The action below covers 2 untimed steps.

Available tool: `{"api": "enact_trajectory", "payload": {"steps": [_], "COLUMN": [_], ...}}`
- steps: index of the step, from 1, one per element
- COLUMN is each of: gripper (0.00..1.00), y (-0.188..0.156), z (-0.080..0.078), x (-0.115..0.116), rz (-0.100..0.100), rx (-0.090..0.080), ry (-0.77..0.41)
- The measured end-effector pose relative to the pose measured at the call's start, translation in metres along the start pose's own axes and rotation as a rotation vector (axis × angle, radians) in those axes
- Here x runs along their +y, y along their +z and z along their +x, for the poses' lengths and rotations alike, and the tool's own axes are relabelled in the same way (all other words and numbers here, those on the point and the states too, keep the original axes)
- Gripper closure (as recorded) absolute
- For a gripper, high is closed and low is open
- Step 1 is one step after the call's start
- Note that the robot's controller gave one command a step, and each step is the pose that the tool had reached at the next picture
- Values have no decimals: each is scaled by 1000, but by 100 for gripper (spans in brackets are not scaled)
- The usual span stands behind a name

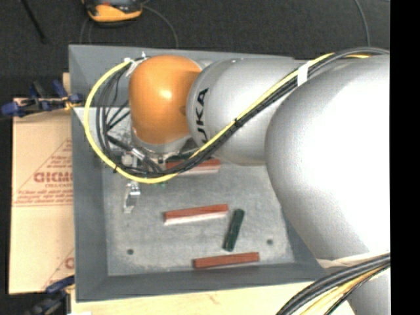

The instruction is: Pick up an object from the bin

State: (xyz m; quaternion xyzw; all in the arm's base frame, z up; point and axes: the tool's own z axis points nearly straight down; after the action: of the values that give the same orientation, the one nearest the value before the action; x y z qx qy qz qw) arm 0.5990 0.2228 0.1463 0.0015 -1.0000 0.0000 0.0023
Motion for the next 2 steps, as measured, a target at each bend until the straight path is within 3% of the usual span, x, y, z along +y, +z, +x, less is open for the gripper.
{"api": "enact_trajectory", "payload": {"steps": [1, 2], "gripper": [0, 0], "y": [-5, 41], "z": [-2, -1], "x": [-1, -36], "rz": [-2, -2], "rx": [-8, -12], "ry": [4, -88]}}
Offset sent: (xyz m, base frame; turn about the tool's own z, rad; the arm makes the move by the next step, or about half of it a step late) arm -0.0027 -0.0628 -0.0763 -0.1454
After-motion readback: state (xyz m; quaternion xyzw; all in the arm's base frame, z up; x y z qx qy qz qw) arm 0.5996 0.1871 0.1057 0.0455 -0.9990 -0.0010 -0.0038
